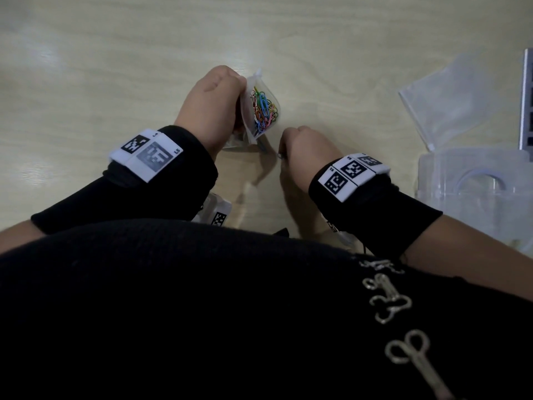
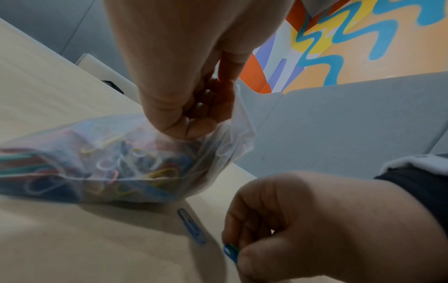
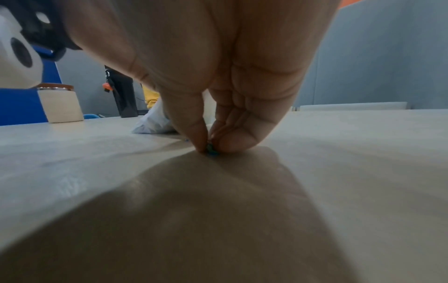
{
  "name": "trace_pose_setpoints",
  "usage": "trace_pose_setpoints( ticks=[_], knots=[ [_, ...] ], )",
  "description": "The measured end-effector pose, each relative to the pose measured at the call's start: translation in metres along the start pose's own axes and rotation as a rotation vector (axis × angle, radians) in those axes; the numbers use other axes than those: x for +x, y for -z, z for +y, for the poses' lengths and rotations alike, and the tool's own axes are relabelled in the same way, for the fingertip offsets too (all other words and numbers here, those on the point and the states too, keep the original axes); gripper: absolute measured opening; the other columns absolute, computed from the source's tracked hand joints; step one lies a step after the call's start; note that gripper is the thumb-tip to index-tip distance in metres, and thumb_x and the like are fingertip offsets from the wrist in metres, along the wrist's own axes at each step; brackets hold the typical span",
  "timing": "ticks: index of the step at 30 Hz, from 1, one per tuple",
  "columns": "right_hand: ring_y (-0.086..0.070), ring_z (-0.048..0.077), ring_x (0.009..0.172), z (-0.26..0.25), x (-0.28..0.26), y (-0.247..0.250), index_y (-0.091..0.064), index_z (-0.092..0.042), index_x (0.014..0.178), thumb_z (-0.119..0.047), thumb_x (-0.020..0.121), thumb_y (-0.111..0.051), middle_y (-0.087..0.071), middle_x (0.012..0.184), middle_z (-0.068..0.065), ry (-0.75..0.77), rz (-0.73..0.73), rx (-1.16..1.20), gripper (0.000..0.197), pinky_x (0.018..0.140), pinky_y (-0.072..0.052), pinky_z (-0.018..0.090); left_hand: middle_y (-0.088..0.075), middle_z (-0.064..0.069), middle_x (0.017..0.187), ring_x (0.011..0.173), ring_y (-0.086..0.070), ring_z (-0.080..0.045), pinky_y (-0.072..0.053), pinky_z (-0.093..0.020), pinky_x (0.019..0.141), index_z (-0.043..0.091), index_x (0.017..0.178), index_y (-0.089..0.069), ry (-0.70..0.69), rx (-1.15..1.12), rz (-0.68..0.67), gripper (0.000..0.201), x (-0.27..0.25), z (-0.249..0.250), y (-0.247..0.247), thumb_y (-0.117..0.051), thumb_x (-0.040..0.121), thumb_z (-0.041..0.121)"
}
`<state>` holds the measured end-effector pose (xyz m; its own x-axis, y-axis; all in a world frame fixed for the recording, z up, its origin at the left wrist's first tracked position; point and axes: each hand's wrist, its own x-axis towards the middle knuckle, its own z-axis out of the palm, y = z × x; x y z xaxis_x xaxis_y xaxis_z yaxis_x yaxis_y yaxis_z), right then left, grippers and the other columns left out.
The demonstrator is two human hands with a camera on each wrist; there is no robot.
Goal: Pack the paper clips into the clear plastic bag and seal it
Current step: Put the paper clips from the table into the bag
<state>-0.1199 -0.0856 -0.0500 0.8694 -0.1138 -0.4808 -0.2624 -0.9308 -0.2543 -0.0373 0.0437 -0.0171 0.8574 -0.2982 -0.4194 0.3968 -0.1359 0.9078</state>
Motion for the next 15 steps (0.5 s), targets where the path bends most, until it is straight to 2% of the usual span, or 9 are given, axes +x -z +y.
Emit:
trace_pose_setpoints(
  ticks=[7,10,15],
  knots=[
    [-0.058,0.036,0.087,0.0020,0.0030,-0.0090,-0.055,-0.008,0.101,-0.014,0.087,-0.056,-0.048,0.090,0.012,-0.057,-0.013,-0.054,0.015,0.071,-0.047,0.038,-0.045,0.008,0.044,0.053,-0.043,-0.020,-0.037,-0.030,0.052,0.016,0.066,-0.044,0.005,0.006,0.006,0.025,-0.0004,0.0012,0.0025,-0.044,0.090,0.010],
    [-0.058,0.036,0.088,0.0037,0.0027,-0.0084,-0.055,-0.008,0.101,-0.013,0.088,-0.054,-0.051,0.097,0.015,-0.026,-0.009,-0.059,0.014,0.069,-0.043,0.036,-0.044,0.008,0.043,0.053,-0.042,-0.020,-0.037,-0.034,0.057,0.017,0.065,-0.043,0.010,-0.004,0.000,0.024,-0.0021,0.0014,0.0028,-0.045,0.088,0.011],
    [-0.058,0.037,0.087,0.0063,0.0002,-0.0065,-0.056,-0.007,0.103,-0.011,0.089,-0.052,-0.050,0.106,0.018,0.019,0.021,-0.027,0.015,0.073,-0.045,0.037,-0.045,0.008,0.045,0.058,-0.043,-0.022,-0.039,-0.040,0.061,0.018,0.065,-0.044,0.013,0.007,-0.003,0.018,-0.0029,0.0036,0.0040,-0.048,0.082,0.017]
  ],
)
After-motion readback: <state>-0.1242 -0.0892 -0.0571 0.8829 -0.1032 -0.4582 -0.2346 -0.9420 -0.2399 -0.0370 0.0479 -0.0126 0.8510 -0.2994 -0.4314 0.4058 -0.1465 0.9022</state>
